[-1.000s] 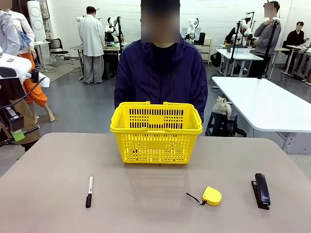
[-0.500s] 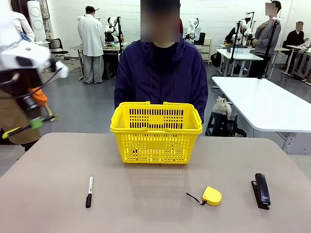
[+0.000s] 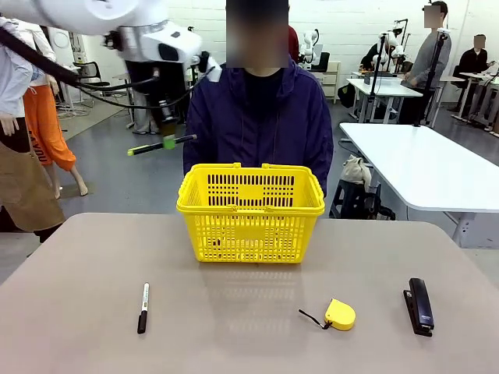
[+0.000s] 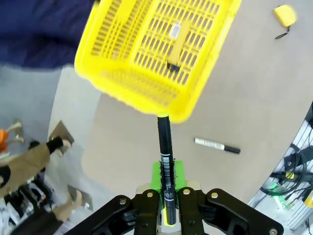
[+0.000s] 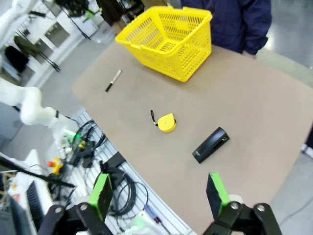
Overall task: Place the items the person wants into the basket.
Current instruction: Pick up the item the person points to and place it in the Market Basket.
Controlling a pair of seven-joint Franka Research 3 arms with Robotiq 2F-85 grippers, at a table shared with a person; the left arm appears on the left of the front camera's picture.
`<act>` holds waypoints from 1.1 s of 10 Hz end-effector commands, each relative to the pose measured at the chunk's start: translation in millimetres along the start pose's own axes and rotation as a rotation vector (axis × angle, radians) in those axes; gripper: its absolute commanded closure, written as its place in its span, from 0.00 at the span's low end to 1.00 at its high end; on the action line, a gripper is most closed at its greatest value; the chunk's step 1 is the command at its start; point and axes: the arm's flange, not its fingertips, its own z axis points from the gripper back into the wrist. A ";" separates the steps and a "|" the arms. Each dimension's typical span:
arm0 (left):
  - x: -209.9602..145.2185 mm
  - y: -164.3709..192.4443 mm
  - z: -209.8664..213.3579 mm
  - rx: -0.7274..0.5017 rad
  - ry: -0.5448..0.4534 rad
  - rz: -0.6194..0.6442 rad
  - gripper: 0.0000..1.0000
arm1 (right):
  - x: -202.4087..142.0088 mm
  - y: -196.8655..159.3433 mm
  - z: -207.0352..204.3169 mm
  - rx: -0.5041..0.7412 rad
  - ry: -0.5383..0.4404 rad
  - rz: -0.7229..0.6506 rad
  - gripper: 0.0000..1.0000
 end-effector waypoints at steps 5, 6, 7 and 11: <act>98.5 18.2 -61.9 -0.148 -0.024 -0.232 0.89 | 1.1 -0.5 -0.8 0.025 -0.028 0.018 0.00; 105.7 15.7 -72.4 -0.152 -0.013 -0.243 0.89 | 1.1 -0.5 -0.8 0.025 -0.028 0.018 0.00; 111.6 18.4 -77.9 -0.155 -0.004 -0.245 0.89 | 1.1 -0.5 -0.8 0.025 -0.028 0.018 0.00; 105.3 8.6 -85.9 -0.160 -0.027 -0.228 0.89 | 1.1 -0.5 -0.8 0.025 -0.028 0.018 0.00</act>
